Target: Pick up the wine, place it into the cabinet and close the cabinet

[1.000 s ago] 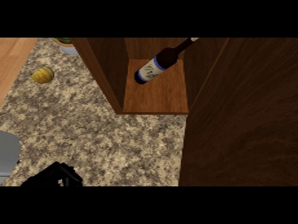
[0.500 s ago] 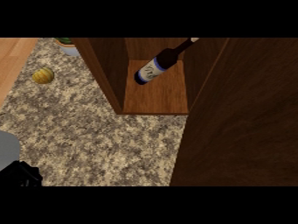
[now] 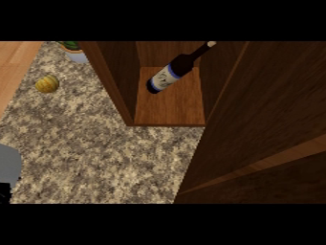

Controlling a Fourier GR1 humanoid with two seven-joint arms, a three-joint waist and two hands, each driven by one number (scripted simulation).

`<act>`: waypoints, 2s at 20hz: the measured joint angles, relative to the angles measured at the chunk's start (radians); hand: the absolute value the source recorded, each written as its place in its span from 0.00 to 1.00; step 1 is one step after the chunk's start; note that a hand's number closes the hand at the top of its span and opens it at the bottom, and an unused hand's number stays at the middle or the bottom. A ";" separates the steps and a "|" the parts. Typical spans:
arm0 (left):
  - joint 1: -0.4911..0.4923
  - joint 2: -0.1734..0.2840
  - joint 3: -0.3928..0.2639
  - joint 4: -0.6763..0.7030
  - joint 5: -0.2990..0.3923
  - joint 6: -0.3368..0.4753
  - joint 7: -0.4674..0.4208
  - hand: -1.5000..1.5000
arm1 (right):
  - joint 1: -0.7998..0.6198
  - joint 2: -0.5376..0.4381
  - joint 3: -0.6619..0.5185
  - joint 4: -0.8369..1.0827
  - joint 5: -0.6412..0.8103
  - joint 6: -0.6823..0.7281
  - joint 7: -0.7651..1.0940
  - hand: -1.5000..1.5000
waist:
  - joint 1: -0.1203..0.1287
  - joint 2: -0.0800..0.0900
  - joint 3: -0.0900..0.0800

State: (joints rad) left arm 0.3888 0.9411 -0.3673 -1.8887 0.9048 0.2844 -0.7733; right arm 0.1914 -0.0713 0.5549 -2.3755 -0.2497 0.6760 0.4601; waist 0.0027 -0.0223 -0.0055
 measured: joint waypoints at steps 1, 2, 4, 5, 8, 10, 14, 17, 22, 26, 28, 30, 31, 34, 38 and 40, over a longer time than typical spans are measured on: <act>0.004 0.010 0.014 0.004 0.010 -0.017 0.001 1.00 | -0.027 0.003 0.011 -0.009 0.033 -0.017 0.010 1.00 | 0.002 0.000 0.000; 0.011 0.016 0.025 0.013 0.018 -0.032 -0.002 1.00 | -0.047 0.005 0.022 -0.018 0.062 -0.036 0.016 1.00 | 0.003 0.000 -0.001; 0.018 0.026 0.042 0.019 0.028 -0.052 -0.002 1.00 | -0.089 0.004 0.047 -0.017 0.106 -0.075 0.018 1.00 | 0.007 0.001 -0.001; 0.029 0.030 0.046 0.019 0.028 -0.064 -0.009 1.00 | -0.107 0.003 0.058 -0.015 0.123 -0.091 0.021 1.00 | 0.012 0.000 -0.001; 0.037 0.040 0.061 0.025 0.039 -0.095 -0.012 1.00 | -0.141 -0.021 0.080 -0.008 0.144 -0.132 0.012 1.00 | 0.018 0.002 -0.002; 0.042 0.046 0.071 0.031 0.045 -0.111 -0.014 1.00 | -0.152 -0.037 0.092 -0.009 0.150 -0.149 0.012 1.00 | 0.023 0.002 -0.002; 0.045 0.061 0.093 0.047 0.059 -0.148 -0.015 1.00 | -0.178 -0.062 0.102 -0.002 0.149 -0.169 -0.004 1.00 | 0.034 0.005 -0.004; 0.049 0.065 0.098 0.050 0.064 -0.170 -0.017 1.00 | -0.194 -0.075 0.106 0.005 0.143 -0.177 -0.015 1.00 | 0.046 0.007 -0.005; 0.055 0.072 0.104 0.060 0.063 -0.204 -0.025 1.00 | -0.208 -0.087 0.109 0.020 0.116 -0.186 -0.039 1.00 | 0.066 0.013 -0.006; 0.052 0.074 0.106 0.066 0.064 -0.222 -0.026 1.00 | -0.208 -0.091 0.107 0.034 0.089 -0.193 -0.055 1.00 | 0.076 0.021 -0.007; 0.053 0.075 0.107 0.067 0.066 -0.229 -0.025 1.00 | -0.204 -0.091 0.105 0.038 0.075 -0.199 -0.058 1.00 | 0.081 0.022 -0.008; 0.054 0.079 0.108 0.069 0.064 -0.238 -0.025 1.00 | -0.203 -0.091 0.100 0.044 0.062 -0.201 -0.066 1.00 | 0.089 0.026 -0.009; 0.053 0.080 0.108 0.069 0.064 -0.241 -0.025 1.00 | -0.204 -0.092 0.098 0.046 0.061 -0.201 -0.068 1.00 | 0.092 0.027 -0.009; 0.054 0.080 0.103 0.065 0.063 -0.252 -0.023 1.00 | -0.215 -0.091 0.085 0.050 0.061 -0.195 -0.075 1.00 | 0.103 0.030 -0.010; 0.045 0.084 0.105 0.065 0.059 -0.263 -0.023 1.00 | -0.237 -0.083 0.066 0.061 0.069 -0.186 -0.077 1.00 | 0.113 0.037 -0.011; 0.039 0.087 0.108 0.063 0.060 -0.266 -0.020 1.00 | -0.243 -0.080 0.057 0.070 0.070 -0.183 -0.075 1.00 | 0.117 0.042 -0.011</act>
State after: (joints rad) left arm 0.4280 1.0284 -0.2590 -1.8254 0.9651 0.0183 -0.7937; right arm -0.0511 -0.1513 0.6121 -2.3059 -0.1794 0.4933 0.3852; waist 0.1199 0.0192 -0.0169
